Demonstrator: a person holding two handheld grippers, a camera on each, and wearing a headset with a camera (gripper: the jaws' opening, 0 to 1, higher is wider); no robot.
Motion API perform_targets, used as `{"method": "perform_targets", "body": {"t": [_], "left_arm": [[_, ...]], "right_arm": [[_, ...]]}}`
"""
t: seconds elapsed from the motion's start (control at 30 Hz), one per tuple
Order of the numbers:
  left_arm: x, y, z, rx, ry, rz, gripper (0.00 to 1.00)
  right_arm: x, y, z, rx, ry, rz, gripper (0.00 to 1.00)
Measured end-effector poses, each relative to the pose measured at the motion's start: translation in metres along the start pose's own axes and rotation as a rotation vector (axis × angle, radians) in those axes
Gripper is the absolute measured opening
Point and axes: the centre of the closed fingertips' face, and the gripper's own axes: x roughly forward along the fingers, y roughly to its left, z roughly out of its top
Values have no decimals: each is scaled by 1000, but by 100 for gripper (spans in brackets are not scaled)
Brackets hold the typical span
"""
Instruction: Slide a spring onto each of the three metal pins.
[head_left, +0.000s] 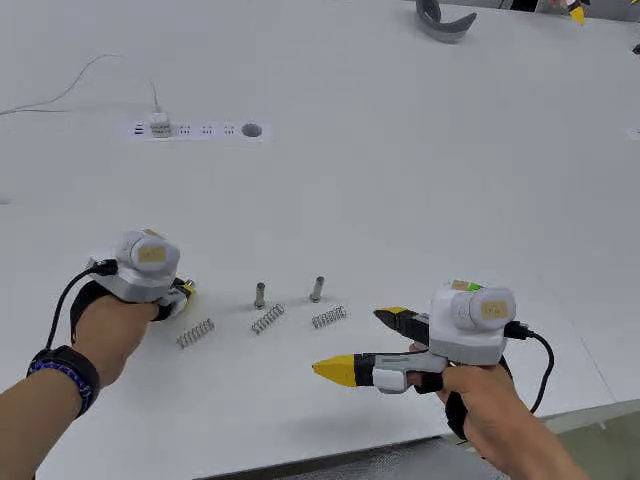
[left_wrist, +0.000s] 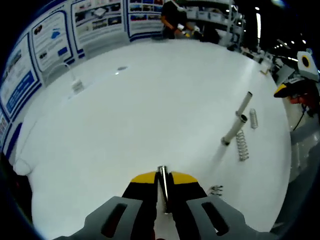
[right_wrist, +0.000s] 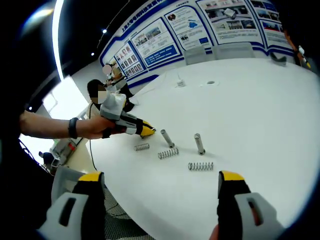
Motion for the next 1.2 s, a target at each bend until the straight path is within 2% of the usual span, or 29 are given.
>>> {"method": "perform_targets", "body": {"t": [0.13, 0.23, 0.37, 0.6, 0.7, 0.87, 1.2], "left_arm": [[1, -1, 1, 31, 12, 9, 10], [1, -2, 1, 85, 19, 17, 10], [1, 0, 1, 103, 22, 21, 9], [-1, 1, -2, 64, 29, 20, 8], [-4, 0, -4, -18, 10, 8, 7], [-6, -3, -5, -14, 4, -4, 7], [-17, -4, 1, -56, -27, -15, 7]], "right_arm": [[-1, -2, 0, 5, -1, -3, 95], [-1, -3, -1, 9, 0, -4, 95], [-1, -3, -1, 13, 0, -4, 95], [0, -1, -2, 18, 0, -2, 94], [-1, -2, -1, 24, -6, -3, 94], [-3, -4, 0, 36, -15, -6, 94], [-3, -4, 0, 41, -24, -6, 94]]}}
